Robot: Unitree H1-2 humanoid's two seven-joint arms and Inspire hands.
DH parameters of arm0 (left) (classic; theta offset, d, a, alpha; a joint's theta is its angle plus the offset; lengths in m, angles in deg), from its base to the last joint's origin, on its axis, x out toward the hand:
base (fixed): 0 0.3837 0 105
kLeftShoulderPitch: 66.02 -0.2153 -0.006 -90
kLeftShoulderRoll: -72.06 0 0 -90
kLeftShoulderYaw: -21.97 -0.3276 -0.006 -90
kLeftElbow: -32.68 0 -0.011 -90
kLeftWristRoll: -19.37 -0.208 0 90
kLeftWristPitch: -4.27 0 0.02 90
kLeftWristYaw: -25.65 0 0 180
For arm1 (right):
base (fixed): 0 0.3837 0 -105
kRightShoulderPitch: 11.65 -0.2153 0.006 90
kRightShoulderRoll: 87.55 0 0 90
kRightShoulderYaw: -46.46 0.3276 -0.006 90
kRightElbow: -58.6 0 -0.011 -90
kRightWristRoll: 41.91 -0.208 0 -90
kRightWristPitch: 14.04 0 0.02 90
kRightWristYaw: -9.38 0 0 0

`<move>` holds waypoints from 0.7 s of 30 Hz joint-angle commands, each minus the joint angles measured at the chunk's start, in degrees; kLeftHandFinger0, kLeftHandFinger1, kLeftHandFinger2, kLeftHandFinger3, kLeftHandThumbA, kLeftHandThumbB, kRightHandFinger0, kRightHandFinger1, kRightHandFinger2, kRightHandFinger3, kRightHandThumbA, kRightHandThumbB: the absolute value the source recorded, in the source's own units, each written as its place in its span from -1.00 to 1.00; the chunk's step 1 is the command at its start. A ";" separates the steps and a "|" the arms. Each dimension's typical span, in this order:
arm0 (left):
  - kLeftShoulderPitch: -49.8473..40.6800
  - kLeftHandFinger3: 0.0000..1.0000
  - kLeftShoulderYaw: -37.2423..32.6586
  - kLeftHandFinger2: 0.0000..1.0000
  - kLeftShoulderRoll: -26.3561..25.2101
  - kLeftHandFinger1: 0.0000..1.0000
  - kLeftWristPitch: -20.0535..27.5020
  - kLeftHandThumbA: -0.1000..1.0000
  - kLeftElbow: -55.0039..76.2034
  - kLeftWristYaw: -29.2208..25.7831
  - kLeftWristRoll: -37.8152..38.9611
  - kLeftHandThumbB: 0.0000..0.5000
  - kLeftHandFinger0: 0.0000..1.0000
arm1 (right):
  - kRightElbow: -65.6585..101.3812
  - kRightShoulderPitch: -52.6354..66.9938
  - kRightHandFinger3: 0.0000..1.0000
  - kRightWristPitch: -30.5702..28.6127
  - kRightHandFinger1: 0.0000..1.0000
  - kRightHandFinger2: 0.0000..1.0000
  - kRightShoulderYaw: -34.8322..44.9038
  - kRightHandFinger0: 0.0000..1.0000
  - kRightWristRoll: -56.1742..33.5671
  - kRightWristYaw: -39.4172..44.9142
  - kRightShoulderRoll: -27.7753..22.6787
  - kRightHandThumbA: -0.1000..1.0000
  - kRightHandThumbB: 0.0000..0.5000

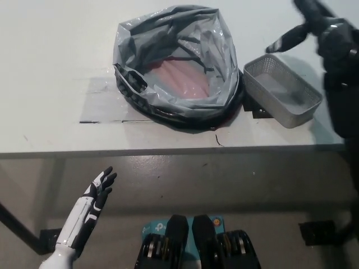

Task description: Use the right hand to pick up a small rectangular container and put it into a plastic bag and lift the bag

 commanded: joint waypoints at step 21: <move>0.25 1.00 1.29 1.00 -1.09 1.00 2.49 1.00 0.71 1.73 1.76 -0.01 1.00 | -4.70 0.00 1.00 2.53 1.00 1.00 -0.01 1.00 16.53 5.11 2.78 1.00 0.89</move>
